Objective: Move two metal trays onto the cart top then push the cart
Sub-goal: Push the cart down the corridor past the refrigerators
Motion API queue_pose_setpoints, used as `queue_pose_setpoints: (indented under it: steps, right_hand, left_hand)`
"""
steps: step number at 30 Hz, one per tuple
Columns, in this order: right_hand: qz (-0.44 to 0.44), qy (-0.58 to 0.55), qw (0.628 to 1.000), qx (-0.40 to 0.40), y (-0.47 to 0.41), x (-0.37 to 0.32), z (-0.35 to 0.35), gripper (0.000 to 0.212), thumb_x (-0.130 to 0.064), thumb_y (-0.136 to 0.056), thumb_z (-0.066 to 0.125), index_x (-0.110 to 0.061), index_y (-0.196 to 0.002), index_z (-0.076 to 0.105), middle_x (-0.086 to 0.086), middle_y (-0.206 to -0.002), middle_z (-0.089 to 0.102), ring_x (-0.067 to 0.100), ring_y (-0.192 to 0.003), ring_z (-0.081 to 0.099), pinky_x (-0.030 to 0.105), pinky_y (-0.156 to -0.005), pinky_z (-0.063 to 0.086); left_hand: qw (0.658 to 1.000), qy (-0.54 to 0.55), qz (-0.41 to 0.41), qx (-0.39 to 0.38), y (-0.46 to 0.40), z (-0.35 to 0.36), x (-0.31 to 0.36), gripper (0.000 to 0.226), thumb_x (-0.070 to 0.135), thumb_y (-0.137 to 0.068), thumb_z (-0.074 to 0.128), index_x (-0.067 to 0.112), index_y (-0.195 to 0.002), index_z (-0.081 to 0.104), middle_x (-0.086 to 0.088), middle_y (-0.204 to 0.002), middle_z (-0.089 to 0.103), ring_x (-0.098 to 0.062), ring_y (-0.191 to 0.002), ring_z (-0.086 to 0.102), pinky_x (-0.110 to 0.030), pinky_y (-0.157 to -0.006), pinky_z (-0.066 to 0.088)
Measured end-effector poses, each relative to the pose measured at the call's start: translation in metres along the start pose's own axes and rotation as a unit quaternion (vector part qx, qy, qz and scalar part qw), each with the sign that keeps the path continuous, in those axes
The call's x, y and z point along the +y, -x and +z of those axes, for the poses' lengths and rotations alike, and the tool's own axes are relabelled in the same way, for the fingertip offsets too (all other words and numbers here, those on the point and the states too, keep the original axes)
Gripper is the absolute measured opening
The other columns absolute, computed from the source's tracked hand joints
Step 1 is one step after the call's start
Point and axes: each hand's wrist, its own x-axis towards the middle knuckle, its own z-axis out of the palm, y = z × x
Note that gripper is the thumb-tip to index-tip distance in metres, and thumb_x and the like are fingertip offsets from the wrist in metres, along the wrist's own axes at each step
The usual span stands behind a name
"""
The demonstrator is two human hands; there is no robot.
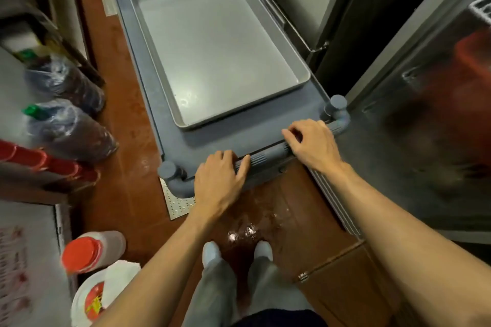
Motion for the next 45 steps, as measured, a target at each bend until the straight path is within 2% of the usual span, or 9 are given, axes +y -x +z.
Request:
queue_pose_setpoints:
  steps: [3, 7, 13, 29, 35, 37, 41, 43, 45]
  right_hand:
    - [-0.082, 0.119, 0.989, -0.018, 0.001, 0.011, 0.003, 0.041, -0.037, -0.093, 0.047, -0.012, -0.063, 0.062, 0.012, -0.064, 0.066, 0.033, -0.066, 0.059, 0.042, -0.072, 0.039]
    - [-0.111, 0.15, 0.982, 0.019, -0.004, 0.01, 0.011, 0.038, -0.023, -0.088, 0.052, -0.009, -0.054, 0.06, 0.013, -0.054, 0.064, 0.035, -0.053, 0.058, 0.04, -0.057, 0.041]
    - [-0.125, 0.151, 0.979, 0.056, -0.012, 0.016, 0.023, 0.041, -0.024, -0.087, 0.047, -0.011, -0.051, 0.059, 0.009, -0.049, 0.06, 0.03, -0.045, 0.053, 0.035, -0.051, 0.037]
    - [-0.111, 0.124, 0.985, 0.036, -0.083, -0.024, 0.05, 0.041, -0.027, -0.084, 0.046, -0.012, -0.049, 0.06, 0.007, -0.048, 0.061, 0.026, -0.043, 0.053, 0.03, -0.05, 0.036]
    - [-0.11, 0.114, 0.986, 0.045, -0.126, -0.051, 0.067, 0.045, -0.029, -0.083, 0.043, -0.012, -0.046, 0.06, 0.006, -0.045, 0.059, 0.025, -0.04, 0.052, 0.029, -0.048, 0.037]
    - [-0.109, 0.119, 0.986, 0.047, -0.147, -0.057, 0.074, 0.046, -0.03, -0.083, 0.041, -0.011, -0.046, 0.06, 0.006, -0.045, 0.06, 0.026, -0.04, 0.053, 0.029, -0.049, 0.036]
    - [-0.117, 0.136, 0.983, 0.04, -0.191, -0.066, 0.087, 0.046, -0.032, -0.084, 0.041, -0.011, -0.049, 0.063, 0.006, -0.049, 0.064, 0.029, -0.046, 0.058, 0.031, -0.051, 0.042]
    - [-0.124, 0.145, 0.981, 0.02, -0.214, -0.07, 0.091, 0.048, -0.038, -0.088, 0.043, -0.013, -0.053, 0.063, 0.005, -0.053, 0.066, 0.028, -0.051, 0.06, 0.032, -0.053, 0.042]
    - [-0.152, 0.156, 0.976, 0.008, -0.238, -0.074, 0.095, 0.051, -0.047, -0.091, 0.041, -0.016, -0.056, 0.062, 0.003, -0.057, 0.066, 0.025, -0.055, 0.061, 0.032, -0.053, 0.037]
  left_hand:
    - [0.995, -0.084, 0.026, -0.037, 0.001, 0.005, 0.003, 0.057, 0.064, -0.094, 0.031, 0.017, -0.071, 0.053, -0.011, -0.075, 0.07, -0.036, -0.071, 0.066, -0.038, -0.057, 0.041]
    - [0.99, -0.14, 0.015, -0.033, -0.006, 0.005, 0.006, 0.065, 0.068, -0.092, 0.019, 0.018, -0.063, 0.048, -0.012, -0.065, 0.068, -0.038, -0.061, 0.066, -0.035, -0.051, 0.033]
    - [0.982, -0.174, -0.066, -0.028, -0.016, 0.006, 0.012, 0.061, 0.047, -0.096, 0.042, 0.009, -0.054, 0.062, -0.016, -0.051, 0.065, -0.037, -0.047, 0.063, -0.03, -0.047, 0.027]
    - [0.975, -0.187, -0.121, 0.007, -0.084, -0.013, -0.037, 0.056, 0.041, -0.093, 0.039, 0.007, -0.059, 0.068, -0.015, -0.056, 0.068, -0.035, -0.051, 0.064, -0.029, -0.05, 0.033]
    - [0.975, -0.185, -0.126, 0.014, -0.126, -0.024, -0.076, 0.053, 0.042, -0.095, 0.037, 0.01, -0.064, 0.066, -0.015, -0.067, 0.072, -0.035, -0.063, 0.068, -0.034, -0.059, 0.05]
    - [0.977, -0.174, -0.115, 0.034, -0.145, -0.028, -0.089, 0.056, 0.045, -0.095, 0.035, 0.01, -0.063, 0.065, -0.014, -0.066, 0.072, -0.033, -0.062, 0.068, -0.033, -0.059, 0.052]
    - [0.982, -0.172, -0.059, 0.049, -0.184, -0.034, -0.116, 0.076, 0.066, -0.093, 0.015, 0.017, -0.069, 0.068, -0.005, -0.06, 0.069, -0.026, -0.058, 0.066, -0.029, -0.052, 0.042]
    - [0.988, -0.15, -0.002, 0.038, -0.2, -0.039, -0.131, 0.078, 0.076, -0.089, 0.008, 0.02, -0.068, 0.059, -0.001, -0.063, 0.067, -0.022, -0.06, 0.065, -0.031, -0.054, 0.043]
    - [0.991, -0.124, 0.043, 0.026, -0.219, -0.047, -0.145, 0.07, 0.085, -0.083, 0.013, 0.025, -0.067, 0.046, 0.002, -0.07, 0.068, -0.021, -0.064, 0.064, -0.033, -0.057, 0.044]
